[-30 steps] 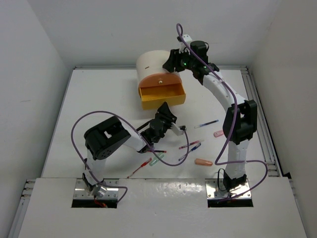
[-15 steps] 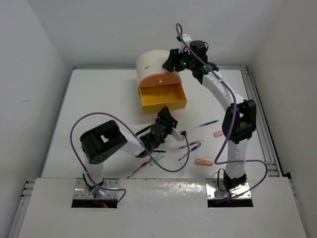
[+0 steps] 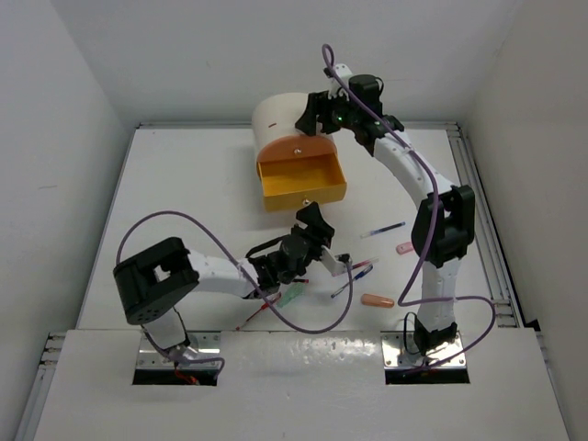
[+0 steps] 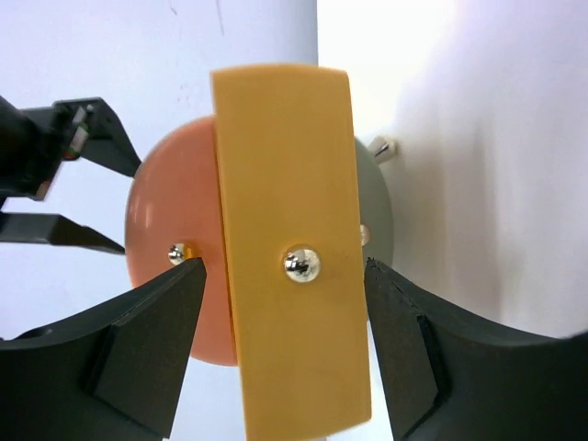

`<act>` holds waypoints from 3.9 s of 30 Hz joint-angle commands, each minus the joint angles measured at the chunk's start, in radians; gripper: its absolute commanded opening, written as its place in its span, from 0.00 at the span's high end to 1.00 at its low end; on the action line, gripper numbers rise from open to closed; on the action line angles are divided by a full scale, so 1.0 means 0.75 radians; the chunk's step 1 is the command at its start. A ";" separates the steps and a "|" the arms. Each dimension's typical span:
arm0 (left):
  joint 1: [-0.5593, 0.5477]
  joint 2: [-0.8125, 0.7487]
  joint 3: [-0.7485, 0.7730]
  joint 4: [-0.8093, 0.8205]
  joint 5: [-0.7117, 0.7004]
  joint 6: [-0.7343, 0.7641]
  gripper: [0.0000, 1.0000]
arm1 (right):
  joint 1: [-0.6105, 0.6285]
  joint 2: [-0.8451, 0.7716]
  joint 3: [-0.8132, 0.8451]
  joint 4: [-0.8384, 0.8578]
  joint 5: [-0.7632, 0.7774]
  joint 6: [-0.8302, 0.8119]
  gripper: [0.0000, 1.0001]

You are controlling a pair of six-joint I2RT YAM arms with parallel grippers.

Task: Sort the stationery into containers
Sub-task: Pick up the pen from the center of the board.

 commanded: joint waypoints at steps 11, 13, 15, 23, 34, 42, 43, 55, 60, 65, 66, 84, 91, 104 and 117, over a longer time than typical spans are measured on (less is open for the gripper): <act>-0.193 -0.425 0.493 -1.171 0.197 -0.863 0.25 | 0.015 -0.299 0.094 -0.208 0.122 -0.084 0.14; -0.148 -0.472 0.610 -1.304 0.266 -0.972 0.24 | 0.013 -0.367 0.067 -0.262 0.147 -0.125 0.14; -0.060 -0.525 0.690 -1.386 0.277 -1.076 0.23 | -0.007 -0.490 -0.012 -0.304 0.165 -0.137 0.15; 0.494 -0.774 0.887 -1.718 0.377 -1.430 0.14 | -0.146 -0.984 -0.591 -0.448 0.139 -0.327 0.21; 0.773 -1.032 0.435 -2.184 1.133 -1.167 0.27 | -0.259 -1.514 -1.268 -0.523 0.155 -0.407 0.31; 0.438 -0.794 0.359 -2.147 1.099 -1.089 0.34 | -0.328 -1.609 -1.401 -0.542 0.174 -0.340 0.31; 0.378 -0.777 0.349 -2.129 1.083 -1.103 0.35 | -0.340 -1.609 -1.407 -0.540 0.170 -0.338 0.31; 0.067 -0.401 0.302 -2.025 0.919 -1.396 0.46 | -0.400 -1.566 -1.401 -0.507 0.137 -0.317 0.30; 0.061 -0.302 0.294 -1.996 0.780 -1.496 0.37 | -0.430 -1.531 -1.412 -0.475 0.098 -0.313 0.30; 0.061 -0.208 0.277 -1.965 0.700 -1.541 0.38 | -0.483 -1.500 -1.412 -0.446 0.059 -0.303 0.30; 0.061 -0.182 0.277 -1.967 0.690 -1.545 0.39 | -0.490 -1.500 -1.408 -0.442 0.053 -0.303 0.30; 0.022 0.011 0.298 -1.994 0.680 -1.549 0.47 | -0.602 -1.449 -1.395 -0.405 -0.045 -0.297 0.31; -0.011 0.078 0.330 -2.012 0.673 -1.555 0.63 | -0.637 -1.455 -1.412 -0.399 -0.064 -0.301 0.30; -0.041 0.109 0.414 -2.035 0.674 -1.541 1.00 | -0.666 -1.445 -1.383 -0.421 -0.082 -0.307 0.30; 0.024 -0.404 0.747 -2.215 0.849 -1.328 1.00 | -0.662 -1.427 -1.342 -0.448 -0.141 -0.242 0.31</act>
